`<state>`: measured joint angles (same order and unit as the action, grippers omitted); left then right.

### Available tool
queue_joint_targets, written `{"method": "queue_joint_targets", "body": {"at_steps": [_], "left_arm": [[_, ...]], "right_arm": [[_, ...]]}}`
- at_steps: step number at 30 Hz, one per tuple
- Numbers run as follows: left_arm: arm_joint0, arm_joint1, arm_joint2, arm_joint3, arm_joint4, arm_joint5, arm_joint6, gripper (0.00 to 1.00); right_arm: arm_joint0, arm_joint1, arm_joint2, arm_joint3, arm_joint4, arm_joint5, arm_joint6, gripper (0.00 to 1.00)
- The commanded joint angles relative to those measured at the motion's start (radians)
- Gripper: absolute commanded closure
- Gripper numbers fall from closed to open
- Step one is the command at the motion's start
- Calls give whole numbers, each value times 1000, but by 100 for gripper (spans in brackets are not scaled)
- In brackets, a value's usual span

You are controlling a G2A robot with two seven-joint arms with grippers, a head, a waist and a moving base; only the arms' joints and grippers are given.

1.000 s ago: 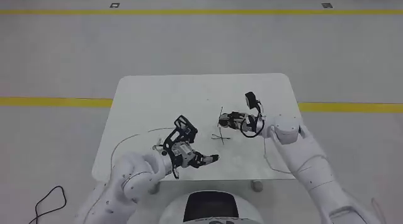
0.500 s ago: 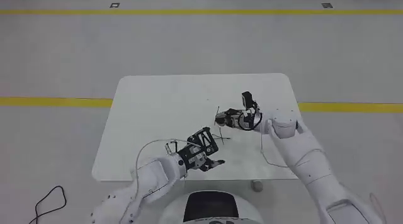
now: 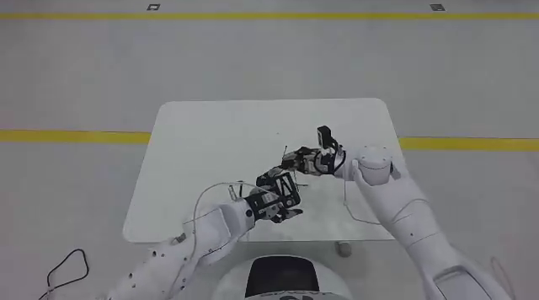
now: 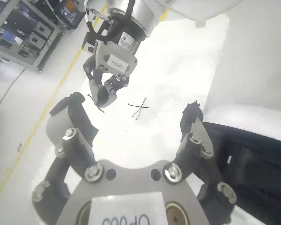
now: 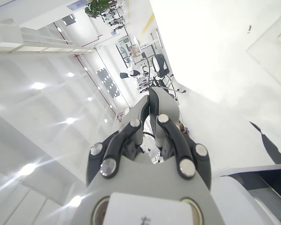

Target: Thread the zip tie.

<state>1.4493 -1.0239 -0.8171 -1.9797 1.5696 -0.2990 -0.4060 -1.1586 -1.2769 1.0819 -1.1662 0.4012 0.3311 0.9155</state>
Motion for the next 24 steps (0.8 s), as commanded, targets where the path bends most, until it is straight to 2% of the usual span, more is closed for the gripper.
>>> {"method": "queue_joint_targets", "body": {"at_steps": [1, 8, 9, 10, 11, 13, 15, 18, 21, 24], "left_arm": [[-64, 22, 48, 17, 0, 38, -14, 0], [-64, 22, 48, 17, 0, 38, -14, 0], [-68, 23, 52, 19, 0, 27, -12, 0], [-79, 25, 57, 24, 0, 9, -9, 0], [-89, 27, 59, 34, 0, 9, -16, 0], [-133, 39, 83, 42, 0, -19, -45, 0], [-164, 50, 112, 50, 0, -6, -63, 0], [-210, 70, 166, 73, 0, 43, -63, 0], [-242, 88, 220, 98, 0, 144, -14, 0], [-242, 88, 220, 98, 0, 144, -14, 0]], "right_arm": [[4, -2, -6, 12, 23, 9, 7, 100], [5, -2, -7, 14, 25, 9, 7, 100], [1, -3, -7, 11, 30, 4, -1, 100], [-6, -3, -7, 6, 37, 3, -11, 100], [-9, -3, -7, 3, 42, 9, -18, 100], [-12, -3, -4, 2, 63, 9, -22, 100], [-12, -2, -6, 6, 76, 9, -20, 100], [-6, -1, -13, 21, 98, 9, -12, 100], [1, 0, -21, 32, 116, 9, 3, 100], [1, 0, -21, 32, 116, 9, 3, 100]]}}
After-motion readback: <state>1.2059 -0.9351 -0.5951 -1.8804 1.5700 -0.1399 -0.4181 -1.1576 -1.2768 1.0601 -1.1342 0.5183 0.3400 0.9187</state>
